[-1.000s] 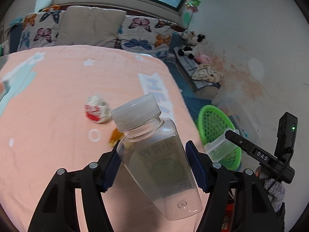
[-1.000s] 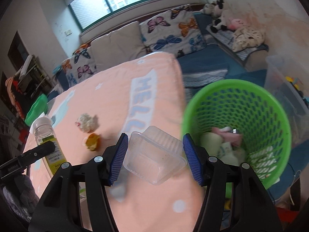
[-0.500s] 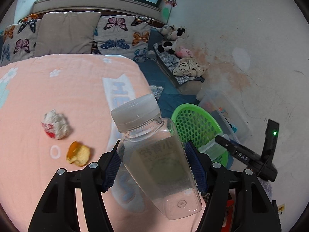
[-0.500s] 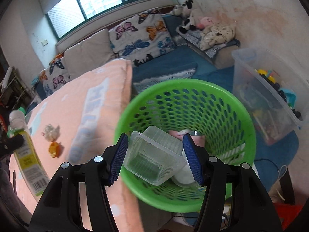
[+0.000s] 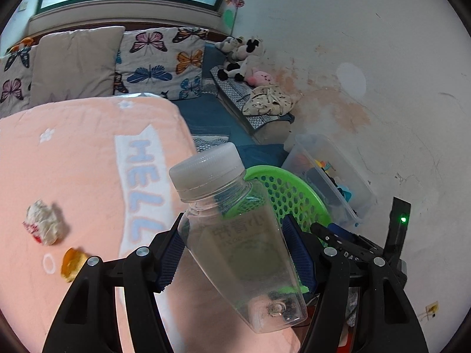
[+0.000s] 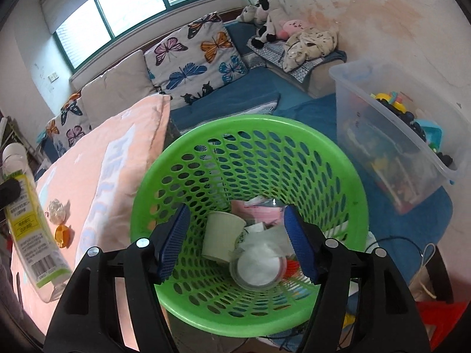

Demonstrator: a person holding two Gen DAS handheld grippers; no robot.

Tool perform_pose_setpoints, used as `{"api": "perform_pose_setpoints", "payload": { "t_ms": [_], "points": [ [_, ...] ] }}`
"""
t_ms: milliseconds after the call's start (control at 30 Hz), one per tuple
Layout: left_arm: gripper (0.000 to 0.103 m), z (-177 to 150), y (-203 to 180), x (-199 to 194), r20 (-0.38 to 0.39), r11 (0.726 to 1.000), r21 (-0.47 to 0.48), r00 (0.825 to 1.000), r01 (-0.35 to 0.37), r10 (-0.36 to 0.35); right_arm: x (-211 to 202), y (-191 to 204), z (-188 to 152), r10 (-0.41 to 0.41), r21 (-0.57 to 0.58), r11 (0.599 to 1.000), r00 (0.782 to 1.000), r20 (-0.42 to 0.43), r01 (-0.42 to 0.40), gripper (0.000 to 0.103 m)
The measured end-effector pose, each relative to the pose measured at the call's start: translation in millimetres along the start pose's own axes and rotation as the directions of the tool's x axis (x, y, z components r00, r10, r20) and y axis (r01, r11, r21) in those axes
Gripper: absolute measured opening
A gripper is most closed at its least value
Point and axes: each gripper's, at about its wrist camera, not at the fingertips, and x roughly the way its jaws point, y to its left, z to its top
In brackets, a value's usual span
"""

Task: Collect trash
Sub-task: 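Carry the plastic box over the green basket and open the right tool while the left tool holds the bottle, then lower the clear bottle into the green basket and open the left tool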

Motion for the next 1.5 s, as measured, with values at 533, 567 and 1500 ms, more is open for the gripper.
{"api": "perform_pose_setpoints", "payload": {
  "t_ms": [533, 567, 1500],
  "points": [
    [0.063, 6.8, -56.4, 61.2, -0.004, 0.989, 0.142, 0.999, -0.035, 0.036, -46.2, -25.4, -23.6, 0.022, 0.014, 1.000, 0.996, 0.082, -0.023, 0.068],
    [0.063, 7.3, -58.2, 64.3, -0.001, 0.989, 0.145, 0.999, -0.036, 0.037, -47.0, -26.4, -25.2, 0.022, 0.017, 1.000, 0.996, 0.083, -0.024, 0.068],
    [0.060, -13.3, -60.5, 77.5, -0.022, 0.985, 0.165, 0.998, -0.059, 0.064, -48.2, -23.5, -58.0, 0.055, 0.030, 0.998, 0.997, 0.059, -0.057, 0.069]
  ]
}}
